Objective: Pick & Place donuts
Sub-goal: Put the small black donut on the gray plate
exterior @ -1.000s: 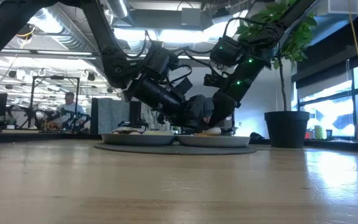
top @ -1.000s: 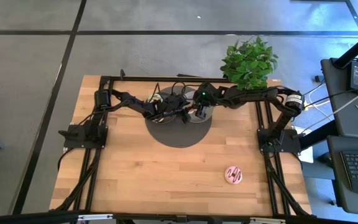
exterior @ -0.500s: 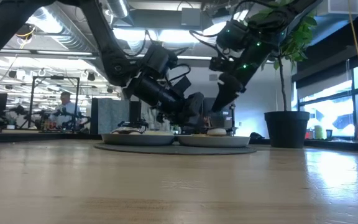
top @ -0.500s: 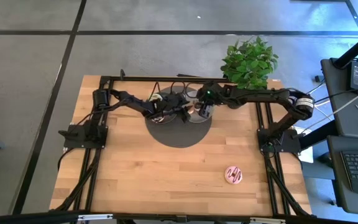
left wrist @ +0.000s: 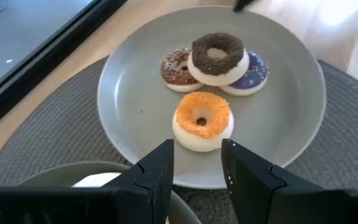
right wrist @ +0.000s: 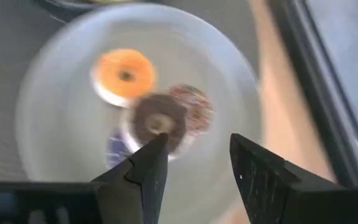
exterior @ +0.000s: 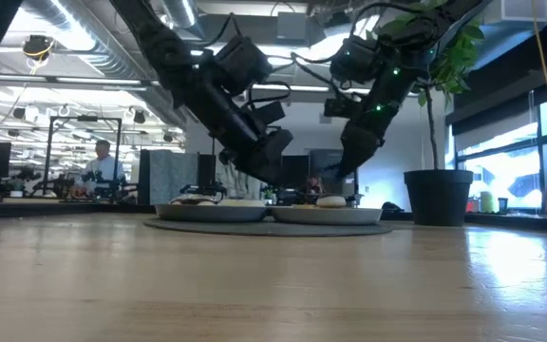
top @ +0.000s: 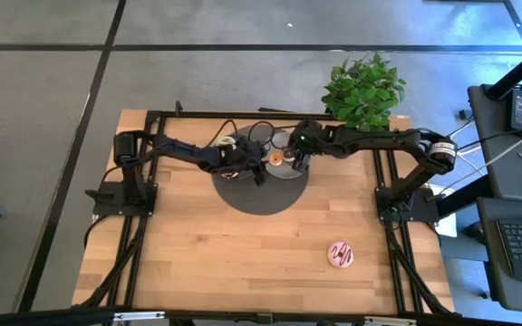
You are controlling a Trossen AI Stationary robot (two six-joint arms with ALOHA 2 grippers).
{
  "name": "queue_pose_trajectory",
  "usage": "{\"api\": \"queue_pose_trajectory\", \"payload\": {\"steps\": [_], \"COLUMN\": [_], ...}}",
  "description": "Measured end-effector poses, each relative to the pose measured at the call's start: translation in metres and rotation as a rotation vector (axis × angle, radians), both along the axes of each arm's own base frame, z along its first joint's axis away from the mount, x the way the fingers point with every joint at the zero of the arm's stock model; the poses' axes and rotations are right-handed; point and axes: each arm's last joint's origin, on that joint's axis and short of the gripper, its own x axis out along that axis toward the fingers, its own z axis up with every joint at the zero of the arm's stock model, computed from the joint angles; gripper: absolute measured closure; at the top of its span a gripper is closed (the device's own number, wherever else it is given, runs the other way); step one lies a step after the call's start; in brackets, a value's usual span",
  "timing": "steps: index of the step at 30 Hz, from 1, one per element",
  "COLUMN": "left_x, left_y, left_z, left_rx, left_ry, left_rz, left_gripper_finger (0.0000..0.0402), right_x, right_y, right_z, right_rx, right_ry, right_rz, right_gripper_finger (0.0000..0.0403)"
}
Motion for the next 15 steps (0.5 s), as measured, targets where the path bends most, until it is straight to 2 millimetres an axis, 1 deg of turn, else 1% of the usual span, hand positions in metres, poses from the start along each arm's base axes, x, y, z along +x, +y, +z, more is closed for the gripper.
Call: {"api": "queue_pose_trajectory", "payload": {"steps": [4, 11, 15], "left_x": [0.0, 0.0, 0.0], "left_y": [-0.001, -0.005, -0.01], "left_z": [0.0, -0.002, -0.003], "left_rx": [0.004, -0.044, -0.046], "left_ry": [0.001, 0.008, 0.018], "left_rz": [0.007, -0.014, -0.03], "left_gripper_finger": [0.0272, 0.0272, 0.0272], "right_x": [-0.004, -0.006, -0.004], "right_y": [-0.004, -0.004, -0.006], "right_z": [-0.002, -0.003, -0.012], "right_rx": [-0.002, 0.019, 0.042], "right_ry": [0.027, 0.032, 0.048], "right_rz": [-0.048, -0.068, -0.096], "right_gripper_finger": [0.0229, 0.0229, 0.0229]}}
